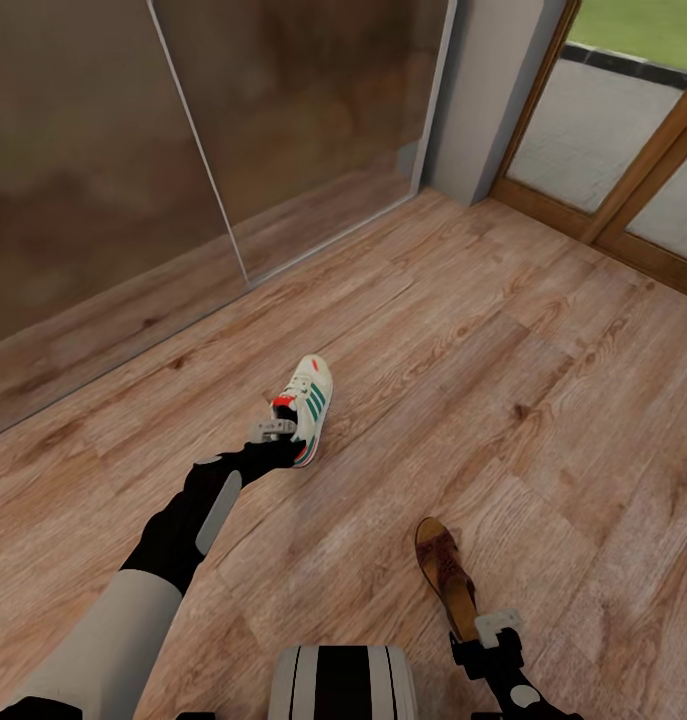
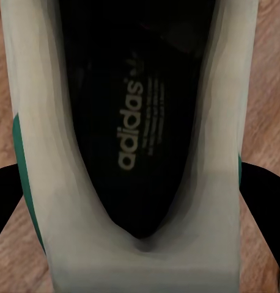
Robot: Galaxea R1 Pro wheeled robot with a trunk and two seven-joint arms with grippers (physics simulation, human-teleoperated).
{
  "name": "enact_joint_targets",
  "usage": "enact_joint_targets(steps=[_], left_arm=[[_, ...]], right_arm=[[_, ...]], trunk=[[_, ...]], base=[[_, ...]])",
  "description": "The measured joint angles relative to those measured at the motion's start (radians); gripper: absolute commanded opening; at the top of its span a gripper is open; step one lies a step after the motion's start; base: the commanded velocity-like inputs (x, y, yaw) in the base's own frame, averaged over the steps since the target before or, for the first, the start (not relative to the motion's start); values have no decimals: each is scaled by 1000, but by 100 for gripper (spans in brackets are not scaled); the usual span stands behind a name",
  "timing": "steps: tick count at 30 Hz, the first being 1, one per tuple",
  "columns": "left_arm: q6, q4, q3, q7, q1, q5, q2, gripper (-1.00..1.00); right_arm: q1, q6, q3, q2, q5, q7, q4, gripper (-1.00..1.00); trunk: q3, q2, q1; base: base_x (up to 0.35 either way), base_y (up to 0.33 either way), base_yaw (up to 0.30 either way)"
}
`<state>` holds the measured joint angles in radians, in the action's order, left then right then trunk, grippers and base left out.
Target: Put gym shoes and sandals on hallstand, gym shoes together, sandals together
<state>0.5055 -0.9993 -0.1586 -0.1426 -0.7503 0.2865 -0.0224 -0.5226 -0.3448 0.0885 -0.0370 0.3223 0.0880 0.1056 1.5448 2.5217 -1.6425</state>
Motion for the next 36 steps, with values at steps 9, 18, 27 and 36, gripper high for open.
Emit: enact_joint_targets(steps=[9, 18, 27, 36], left_arm=[[1, -1, 0, 0, 0, -1, 0, -100], [1, -1, 0, 0, 0, 0, 0, -100], [2, -1, 0, 0, 0, 0, 0, -100], [2, -1, -1, 0, 0, 0, 0, -100]], right_arm=[[0, -1, 0, 0, -1, 0, 0, 100], [0, -1, 0, 0, -1, 0, 0, -100], [0, 0, 7, 0, -2, 1, 0, -100], [0, -1, 9, 0, -2, 2, 1, -100]], trunk=[[11, 0, -1], [15, 1, -1], [15, 1, -1], [15, 1, -1]], base=[[0, 0, 20], [0, 0, 0], [0, 0, 0], [0, 0, 0]])
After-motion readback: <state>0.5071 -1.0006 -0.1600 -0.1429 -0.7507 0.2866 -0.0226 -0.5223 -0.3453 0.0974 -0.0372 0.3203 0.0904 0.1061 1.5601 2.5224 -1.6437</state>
